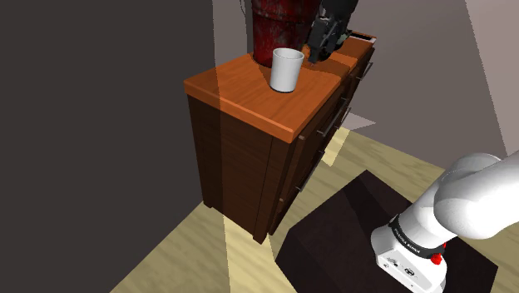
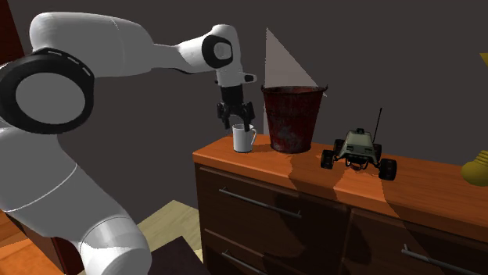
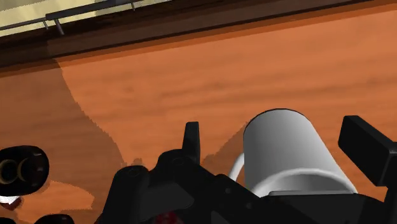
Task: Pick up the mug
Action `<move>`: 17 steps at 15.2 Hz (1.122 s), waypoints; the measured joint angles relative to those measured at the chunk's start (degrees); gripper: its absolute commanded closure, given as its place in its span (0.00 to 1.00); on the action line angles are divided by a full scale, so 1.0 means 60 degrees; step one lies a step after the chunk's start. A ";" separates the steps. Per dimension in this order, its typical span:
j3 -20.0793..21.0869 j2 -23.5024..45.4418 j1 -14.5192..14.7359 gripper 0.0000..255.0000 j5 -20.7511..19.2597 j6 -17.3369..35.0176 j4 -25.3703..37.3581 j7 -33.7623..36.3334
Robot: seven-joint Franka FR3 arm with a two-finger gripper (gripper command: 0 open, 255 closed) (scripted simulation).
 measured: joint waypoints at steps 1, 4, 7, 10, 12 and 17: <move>0.0147 0.0387 0.0062 0.00 0.0018 -0.0007 0.0333 0.0136; 0.0456 0.1471 0.0204 0.00 0.0008 -0.0289 0.1498 0.0370; 0.0773 0.2401 0.0395 0.00 -0.0027 -0.0547 0.2488 0.0663; 0.0844 0.2640 0.0446 0.00 -0.0037 -0.0369 0.2495 0.0745; 0.0841 0.2620 0.0445 0.00 -0.0030 -0.0142 0.2243 0.0745; 0.0840 0.2542 0.0449 1.00 -0.0013 0.0339 0.1686 0.0763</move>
